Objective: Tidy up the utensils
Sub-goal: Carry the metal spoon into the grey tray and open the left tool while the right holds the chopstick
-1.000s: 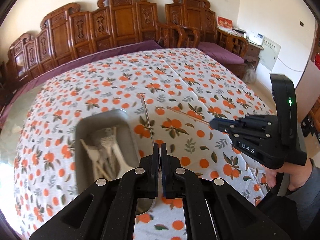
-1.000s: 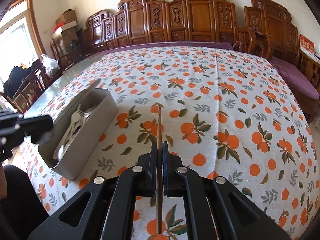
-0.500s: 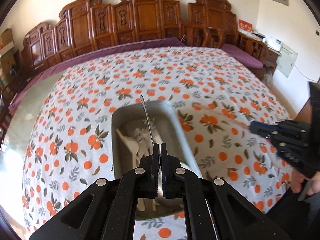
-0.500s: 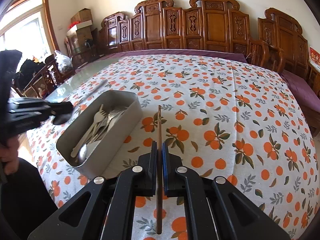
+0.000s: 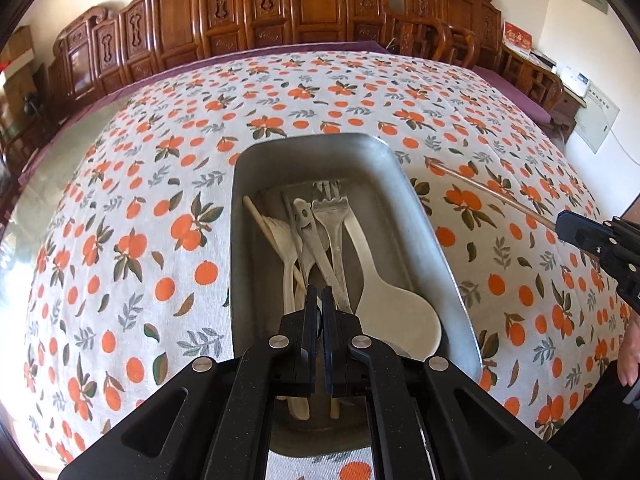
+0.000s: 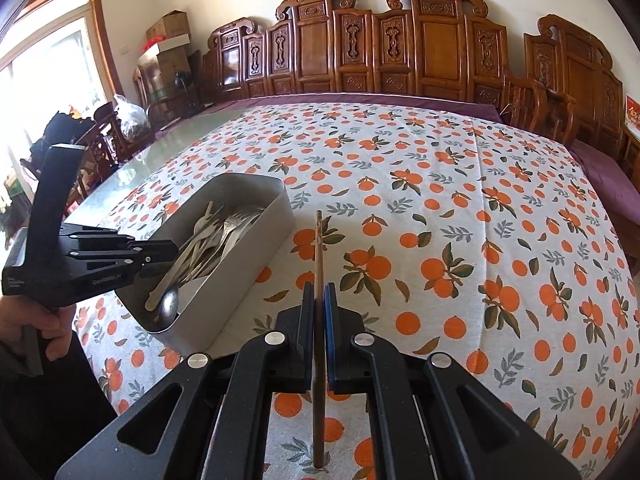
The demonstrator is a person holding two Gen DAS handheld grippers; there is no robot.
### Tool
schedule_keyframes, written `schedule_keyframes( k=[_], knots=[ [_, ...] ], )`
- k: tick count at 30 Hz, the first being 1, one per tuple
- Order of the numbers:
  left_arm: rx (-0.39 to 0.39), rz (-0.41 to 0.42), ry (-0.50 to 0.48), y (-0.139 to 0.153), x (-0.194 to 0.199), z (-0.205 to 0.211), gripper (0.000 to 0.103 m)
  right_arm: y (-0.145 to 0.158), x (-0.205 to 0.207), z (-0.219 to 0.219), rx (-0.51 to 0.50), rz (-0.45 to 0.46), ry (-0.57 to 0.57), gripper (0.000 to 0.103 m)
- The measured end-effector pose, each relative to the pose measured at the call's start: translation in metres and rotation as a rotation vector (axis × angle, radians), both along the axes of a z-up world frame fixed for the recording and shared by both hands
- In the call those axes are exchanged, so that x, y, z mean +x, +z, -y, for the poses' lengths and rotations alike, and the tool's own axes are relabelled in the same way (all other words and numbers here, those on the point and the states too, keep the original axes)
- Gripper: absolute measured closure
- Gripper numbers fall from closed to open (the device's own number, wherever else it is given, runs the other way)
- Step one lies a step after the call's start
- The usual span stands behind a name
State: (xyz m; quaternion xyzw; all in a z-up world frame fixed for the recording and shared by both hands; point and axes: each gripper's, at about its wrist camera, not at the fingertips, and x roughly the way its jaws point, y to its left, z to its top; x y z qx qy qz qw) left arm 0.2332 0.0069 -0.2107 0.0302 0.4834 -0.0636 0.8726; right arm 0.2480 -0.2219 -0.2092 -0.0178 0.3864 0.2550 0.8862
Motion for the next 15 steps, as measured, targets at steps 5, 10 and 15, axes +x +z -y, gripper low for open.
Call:
schedule_keyframes(
  k=[5, 10, 15],
  knots=[
    [-0.012, -0.022, 0.013, -0.003, 0.002, -0.003, 0.101, 0.000, 0.002, -0.004, 0.001, -0.009, -0.009, 0.097],
    [-0.038, -0.005, 0.023, 0.004, 0.001, -0.007, 0.101, 0.002, 0.004, -0.012, 0.009, -0.016, -0.009, 0.097],
    [-0.063, 0.028, 0.030, 0.016, -0.003, -0.014, 0.101, 0.014, 0.004, -0.027, 0.024, -0.002, 0.003, 0.097]
  ],
)
